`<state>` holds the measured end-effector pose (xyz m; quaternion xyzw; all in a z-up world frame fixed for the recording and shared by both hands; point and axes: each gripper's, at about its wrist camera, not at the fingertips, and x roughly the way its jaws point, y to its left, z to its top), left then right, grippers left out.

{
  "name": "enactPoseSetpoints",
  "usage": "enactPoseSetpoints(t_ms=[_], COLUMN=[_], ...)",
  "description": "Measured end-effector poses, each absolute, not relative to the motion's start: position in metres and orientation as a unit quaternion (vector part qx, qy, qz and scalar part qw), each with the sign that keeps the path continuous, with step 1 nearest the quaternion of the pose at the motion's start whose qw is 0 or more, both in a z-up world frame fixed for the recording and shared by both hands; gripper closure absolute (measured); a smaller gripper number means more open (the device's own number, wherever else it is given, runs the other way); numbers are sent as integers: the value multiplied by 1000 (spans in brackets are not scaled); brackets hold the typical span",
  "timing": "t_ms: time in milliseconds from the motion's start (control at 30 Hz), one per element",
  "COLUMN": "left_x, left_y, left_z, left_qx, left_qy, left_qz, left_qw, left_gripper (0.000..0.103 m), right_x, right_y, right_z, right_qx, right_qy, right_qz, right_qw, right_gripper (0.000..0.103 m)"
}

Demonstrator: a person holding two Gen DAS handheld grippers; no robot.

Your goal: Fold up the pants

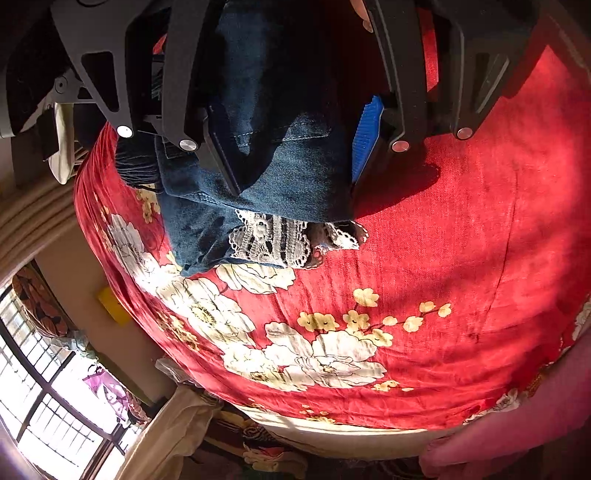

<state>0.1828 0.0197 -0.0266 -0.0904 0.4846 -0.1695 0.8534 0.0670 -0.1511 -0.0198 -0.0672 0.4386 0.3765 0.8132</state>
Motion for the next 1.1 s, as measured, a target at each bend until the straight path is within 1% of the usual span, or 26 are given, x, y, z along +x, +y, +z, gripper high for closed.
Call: enactPoseSetpoints(t_ms=[67, 233, 333, 400, 433, 567, 667, 800, 867, 900, 1000, 1100], left_x=[180, 173, 168, 163, 161, 151, 144, 132, 127, 124, 114, 107], left_y=[19, 19, 20, 19, 19, 19, 19, 18, 18, 17, 16, 15], left_z=[-25, -18, -12, -6, -3, 8, 16, 25, 28, 29, 28, 23], left_qx=[-88, -84, -85, -80, -77, -78, -75, -65, -59, -57, -45, -32], left_qy=[482, 475, 469, 464, 461, 448, 438, 425, 419, 416, 409, 406], left_qz=[-168, -165, -165, -163, -161, -160, -157, -150, -145, -143, -134, -123], left_qw=[855, 860, 863, 867, 869, 876, 882, 890, 894, 896, 902, 905], left_gripper=[55, 53, 52, 50, 48, 46, 42, 39, 34, 31, 27, 24], right_x=[68, 60, 42, 34, 28, 10, 2, -5, -1, 2, 14, 27], right_y=[-151, -150, -134, -135, -136, -149, -162, -185, -195, -200, -213, -223], right_z=[-25, -19, -21, -11, -6, 11, 25, 42, 46, 47, 44, 33], right_qx=[-58, -66, -57, -48, -46, -30, -14, 5, 15, 21, 35, 43], right_qy=[440, 435, 422, 413, 407, 395, 381, 361, 357, 357, 365, 380], right_qz=[374, 368, 378, 389, 392, 395, 391, 377, 365, 355, 324, 289], right_qw=[814, 819, 822, 822, 824, 829, 838, 853, 860, 864, 872, 878], right_gripper=[60, 60, 59, 48, 46, 44, 42, 32, 28, 27, 24, 22])
